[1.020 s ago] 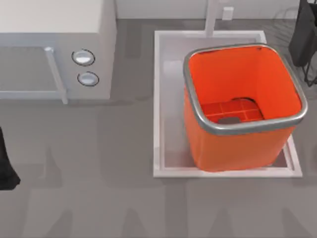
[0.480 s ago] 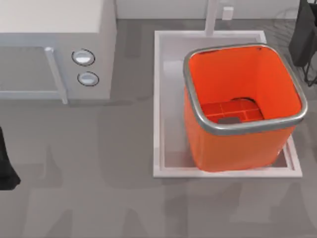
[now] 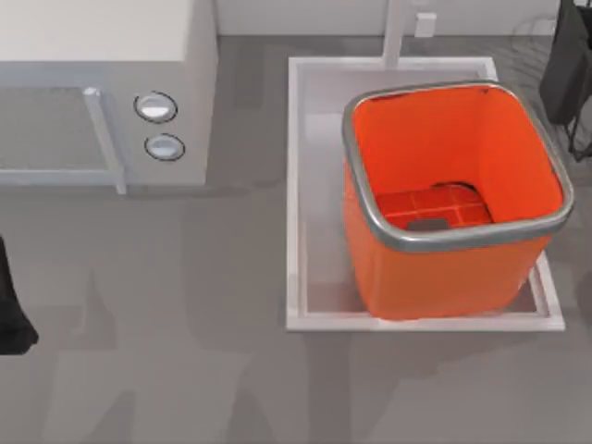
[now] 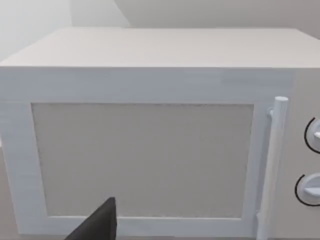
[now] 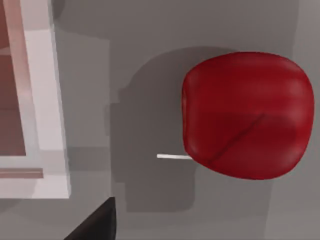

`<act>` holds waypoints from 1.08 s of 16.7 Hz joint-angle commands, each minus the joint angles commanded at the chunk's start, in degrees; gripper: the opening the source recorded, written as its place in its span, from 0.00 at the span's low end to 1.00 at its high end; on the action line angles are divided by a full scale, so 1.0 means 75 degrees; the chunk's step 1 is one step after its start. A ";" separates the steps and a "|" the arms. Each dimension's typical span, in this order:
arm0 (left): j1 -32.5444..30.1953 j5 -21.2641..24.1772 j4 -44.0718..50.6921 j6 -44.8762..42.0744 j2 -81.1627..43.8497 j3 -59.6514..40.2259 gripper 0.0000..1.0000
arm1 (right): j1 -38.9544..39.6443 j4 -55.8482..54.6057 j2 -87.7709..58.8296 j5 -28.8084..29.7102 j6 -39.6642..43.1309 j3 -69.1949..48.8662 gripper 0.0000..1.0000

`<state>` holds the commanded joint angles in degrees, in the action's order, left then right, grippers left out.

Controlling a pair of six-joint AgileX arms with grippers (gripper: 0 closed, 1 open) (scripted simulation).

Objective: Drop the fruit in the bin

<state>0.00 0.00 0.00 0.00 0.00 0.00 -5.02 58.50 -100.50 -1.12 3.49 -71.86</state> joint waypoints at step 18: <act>0.0000 0.0000 0.0000 0.0000 0.0000 0.0000 1.00 | -0.0049 -0.0900 -0.1987 0.0007 0.0014 -0.0153 1.00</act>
<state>0.00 0.00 0.00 0.00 0.00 0.00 -5.39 51.75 -115.40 -1.06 3.60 -73.01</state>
